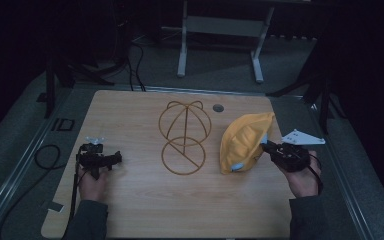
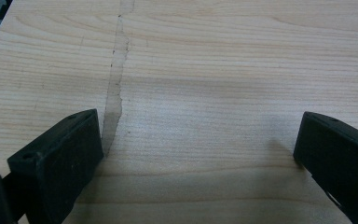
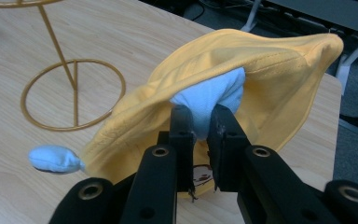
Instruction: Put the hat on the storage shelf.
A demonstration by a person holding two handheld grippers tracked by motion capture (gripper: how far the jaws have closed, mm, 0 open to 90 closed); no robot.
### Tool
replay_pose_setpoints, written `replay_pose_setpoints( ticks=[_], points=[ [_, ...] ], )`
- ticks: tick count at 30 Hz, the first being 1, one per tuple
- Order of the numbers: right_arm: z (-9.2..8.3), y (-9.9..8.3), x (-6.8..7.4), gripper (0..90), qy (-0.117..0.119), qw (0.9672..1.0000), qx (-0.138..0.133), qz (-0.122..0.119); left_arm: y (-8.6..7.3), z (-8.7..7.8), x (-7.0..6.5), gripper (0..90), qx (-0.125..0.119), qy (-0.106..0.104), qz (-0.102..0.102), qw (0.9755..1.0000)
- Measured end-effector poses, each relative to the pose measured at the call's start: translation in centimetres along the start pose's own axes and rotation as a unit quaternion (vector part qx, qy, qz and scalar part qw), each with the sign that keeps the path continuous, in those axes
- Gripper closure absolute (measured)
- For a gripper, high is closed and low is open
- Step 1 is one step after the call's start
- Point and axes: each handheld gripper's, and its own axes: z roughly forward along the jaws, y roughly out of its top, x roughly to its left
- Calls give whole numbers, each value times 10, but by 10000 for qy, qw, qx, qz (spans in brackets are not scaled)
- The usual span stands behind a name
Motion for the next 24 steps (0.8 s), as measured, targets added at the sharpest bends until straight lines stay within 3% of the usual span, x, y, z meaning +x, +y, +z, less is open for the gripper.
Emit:
replay_pose_setpoints(
  ticks=[8,13,21,24],
  points=[
    [16,6,-15,793,-88,9998,171,96,0,0,0,11,2,-2,1,10000],
    [37,15,-25,781,-157,9992,353,71,0,0,0,11,-2,-5,0,10000],
    [64,22,-28,756,-154,9979,633,-20,0,0,0,11,-2,-4,1,10000],
    [70,23,-30,745,-100,9978,653,62,0,0,0,11,-2,-5,0,10000]
  ],
)
